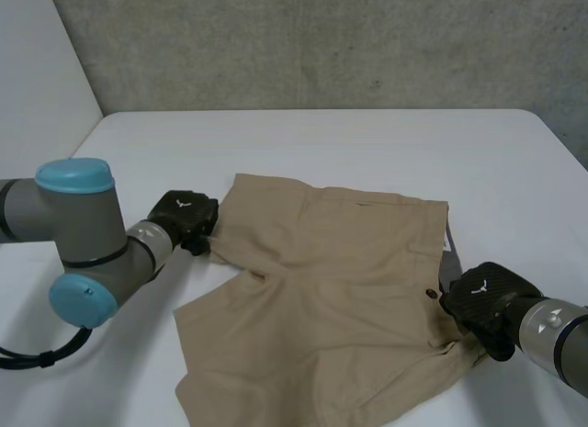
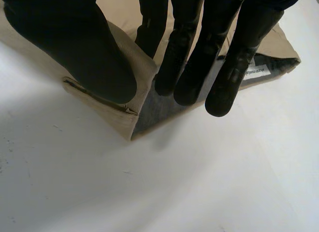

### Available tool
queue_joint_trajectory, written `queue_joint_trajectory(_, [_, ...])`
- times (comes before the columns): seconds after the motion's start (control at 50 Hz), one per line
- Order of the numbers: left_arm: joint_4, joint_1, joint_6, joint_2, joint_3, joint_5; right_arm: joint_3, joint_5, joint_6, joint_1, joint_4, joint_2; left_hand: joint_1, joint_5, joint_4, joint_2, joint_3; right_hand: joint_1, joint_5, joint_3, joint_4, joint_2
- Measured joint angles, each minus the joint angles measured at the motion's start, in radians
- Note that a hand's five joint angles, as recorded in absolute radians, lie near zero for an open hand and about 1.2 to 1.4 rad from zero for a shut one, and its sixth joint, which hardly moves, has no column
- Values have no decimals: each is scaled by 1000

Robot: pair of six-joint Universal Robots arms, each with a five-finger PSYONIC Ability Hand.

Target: Fold the shorts.

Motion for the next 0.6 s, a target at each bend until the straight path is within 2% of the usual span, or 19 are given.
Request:
queue_joint_trajectory(0.24, [9, 56, 30, 95, -147, 9, 0, 0, 9, 5, -4, -1, -1, 0, -12, -7, -7, 0, 0, 0, 0, 0])
queue_joint_trajectory(0.28, [15, 58, 59, 106, -169, 9, -3, 0, 22, 7, -4, -2, -125, -94, -166, -171, -143, 0, 0, 0, 0, 0])
queue_joint_trajectory(0.32, [17, 57, 83, 113, -182, 8, -6, 0, 36, 8, -4, -3, -125, -94, -166, -171, -143, 0, 0, 0, 0, 0])
queue_joint_trajectory(0.34, [16, 56, 93, 118, -185, 6, -8, -1, 43, 8, -4, -3, -490, -430, -508, -499, -484, 0, 0, 0, 0, 0])
queue_joint_trajectory(0.36, [16, 56, 97, 121, -187, 6, -9, -1, 48, 9, -3, -3, -490, -430, -508, -499, -484, 0, 0, 0, 0, 0])
queue_joint_trajectory(0.4, [12, 54, 113, 141, -192, 3, -13, -2, 63, 9, -4, -4, -635, -594, -668, -662, -649, 0, 0, 0, 0, 0])
queue_joint_trajectory(0.46, [6, 53, 118, 166, -196, 2, -21, -3, 85, 10, -6, -5, -665, -658, -732, -716, -702, 0, 0, 0, 0, 0])
queue_joint_trajectory(0.6, [-53, 28, 78, 365, -268, -8, -68, -9, 196, 18, -41, -4, -665, -663, -735, -720, -705, 0, 0, 0, 0, 0])
